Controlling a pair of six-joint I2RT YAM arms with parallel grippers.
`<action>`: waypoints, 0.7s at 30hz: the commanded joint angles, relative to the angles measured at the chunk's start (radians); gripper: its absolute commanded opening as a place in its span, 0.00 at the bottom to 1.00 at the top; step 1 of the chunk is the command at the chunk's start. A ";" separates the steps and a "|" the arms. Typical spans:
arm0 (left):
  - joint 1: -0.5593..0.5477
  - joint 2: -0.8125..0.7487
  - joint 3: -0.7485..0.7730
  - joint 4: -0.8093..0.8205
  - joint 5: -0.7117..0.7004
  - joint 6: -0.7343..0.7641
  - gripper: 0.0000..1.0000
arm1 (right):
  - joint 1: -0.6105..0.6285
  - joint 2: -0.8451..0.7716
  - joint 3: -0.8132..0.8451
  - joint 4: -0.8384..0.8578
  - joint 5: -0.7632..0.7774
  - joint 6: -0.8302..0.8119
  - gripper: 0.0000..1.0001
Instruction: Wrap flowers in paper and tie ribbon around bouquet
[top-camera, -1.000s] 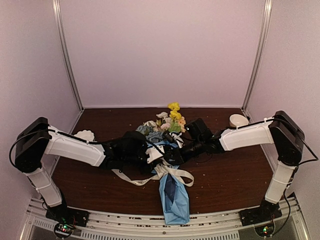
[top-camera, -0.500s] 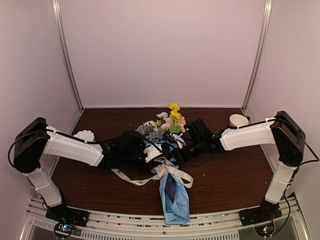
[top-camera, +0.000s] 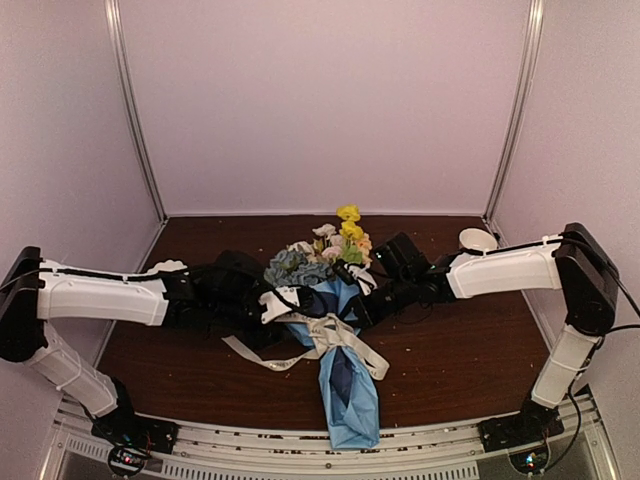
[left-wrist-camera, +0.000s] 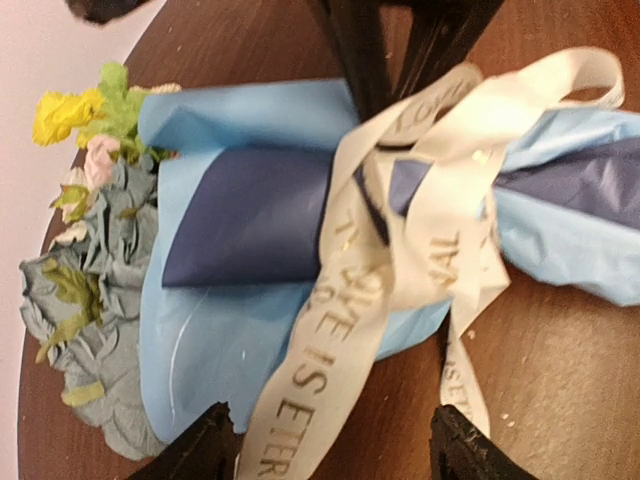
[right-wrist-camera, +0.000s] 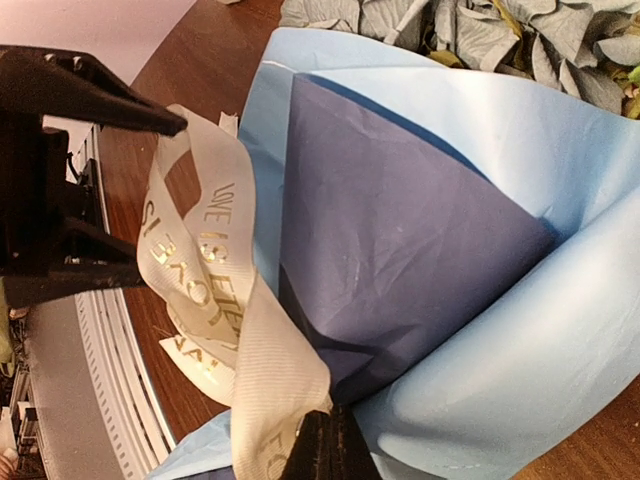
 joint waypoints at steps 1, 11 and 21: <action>0.027 0.021 0.026 -0.091 -0.138 0.055 0.70 | -0.001 -0.041 0.025 -0.041 0.030 -0.025 0.00; 0.040 0.079 0.036 0.033 -0.223 0.088 0.56 | 0.000 -0.050 0.027 -0.044 0.022 -0.028 0.00; 0.040 0.027 0.007 0.010 -0.177 -0.036 0.00 | 0.000 -0.074 0.004 -0.009 0.090 -0.012 0.00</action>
